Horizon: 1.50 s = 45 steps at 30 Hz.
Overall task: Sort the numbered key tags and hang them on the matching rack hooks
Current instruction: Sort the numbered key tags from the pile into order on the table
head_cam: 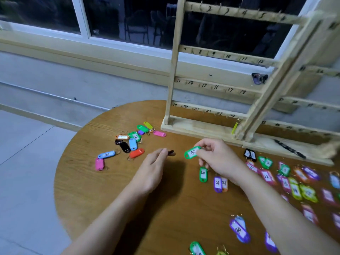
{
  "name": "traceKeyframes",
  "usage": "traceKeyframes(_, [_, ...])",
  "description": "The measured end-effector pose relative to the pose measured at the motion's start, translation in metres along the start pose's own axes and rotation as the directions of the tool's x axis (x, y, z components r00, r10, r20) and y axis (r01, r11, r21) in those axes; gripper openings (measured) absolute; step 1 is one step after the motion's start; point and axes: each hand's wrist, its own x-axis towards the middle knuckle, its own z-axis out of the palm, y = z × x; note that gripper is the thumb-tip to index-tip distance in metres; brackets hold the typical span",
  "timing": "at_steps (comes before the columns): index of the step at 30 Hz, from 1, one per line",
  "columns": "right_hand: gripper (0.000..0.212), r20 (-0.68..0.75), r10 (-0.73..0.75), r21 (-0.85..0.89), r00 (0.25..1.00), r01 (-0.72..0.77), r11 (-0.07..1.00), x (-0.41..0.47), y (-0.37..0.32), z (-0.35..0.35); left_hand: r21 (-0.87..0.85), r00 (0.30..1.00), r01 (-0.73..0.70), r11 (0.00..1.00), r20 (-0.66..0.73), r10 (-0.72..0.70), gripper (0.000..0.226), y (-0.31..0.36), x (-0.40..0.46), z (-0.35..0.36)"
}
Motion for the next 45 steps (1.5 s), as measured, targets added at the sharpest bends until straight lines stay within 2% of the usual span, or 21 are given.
traceKeyframes(3, [0.012, -0.066, 0.017, -0.019, 0.998, -0.018, 1.000, -0.025, 0.014, -0.026, 0.084, 0.988, -0.110, 0.990, 0.119, 0.100, 0.026, 0.011, -0.001, 0.024])
traceKeyframes(5, [0.012, -0.113, 0.033, -0.020, 0.993, -0.036, 0.999, -0.040, 0.025, -0.040, 0.113, 0.979, -0.160, 0.981, 0.141, 0.144, 0.023, 0.013, 0.000, 0.035])
traceKeyframes(10, [0.014, -0.184, 0.035, -0.047, 0.982, -0.044, 0.998, -0.071, 0.049, -0.063, -0.058, 0.975, -0.157, 0.986, 0.149, 0.164, 0.015, 0.005, -0.007, 0.051])
traceKeyframes(13, [0.017, -0.184, 0.001, -0.070, 0.983, -0.014, 0.997, -0.082, 0.057, -0.066, -0.097, 0.970, -0.177, 0.979, 0.154, 0.190, 0.011, -0.002, -0.007, 0.054])
traceKeyframes(21, [0.020, -0.130, -0.106, -0.139, 0.986, 0.088, 0.986, -0.095, 0.065, -0.053, -0.046, 0.923, -0.268, 0.962, 0.276, 0.270, 0.012, -0.005, -0.010, 0.053])
traceKeyframes(29, [0.018, -0.053, -0.109, -0.184, 0.993, 0.097, 0.978, -0.095, 0.066, -0.041, -0.052, 0.885, -0.292, 0.955, 0.363, 0.290, 0.009, -0.002, -0.019, 0.053])
traceKeyframes(33, [0.018, -0.034, -0.100, -0.210, 0.994, 0.090, 0.973, -0.095, 0.065, -0.043, 0.010, 0.857, -0.334, 0.942, 0.419, 0.300, 0.010, -0.002, -0.020, 0.052])
traceKeyframes(37, [0.019, -0.028, -0.089, -0.218, 0.996, 0.081, 0.973, -0.096, 0.065, -0.048, 0.074, 0.859, -0.336, 0.939, 0.434, 0.273, 0.014, -0.004, -0.017, 0.049])
traceKeyframes(40, [0.019, -0.014, -0.092, -0.234, 0.996, 0.086, 0.968, -0.095, 0.067, -0.050, 0.049, 0.864, -0.289, 0.956, 0.444, 0.239, 0.019, -0.004, -0.017, 0.048])
traceKeyframes(43, [0.019, 0.011, -0.104, -0.260, 0.995, 0.103, 0.960, -0.094, 0.070, -0.051, 0.063, 0.869, -0.296, 0.953, 0.433, 0.241, 0.011, -0.004, -0.016, 0.049])
traceKeyframes(45, [0.018, 0.022, -0.111, -0.270, 0.994, 0.113, 0.956, -0.092, 0.072, -0.051, 0.033, 0.865, -0.296, 0.955, 0.433, 0.253, 0.014, -0.006, -0.015, 0.051])
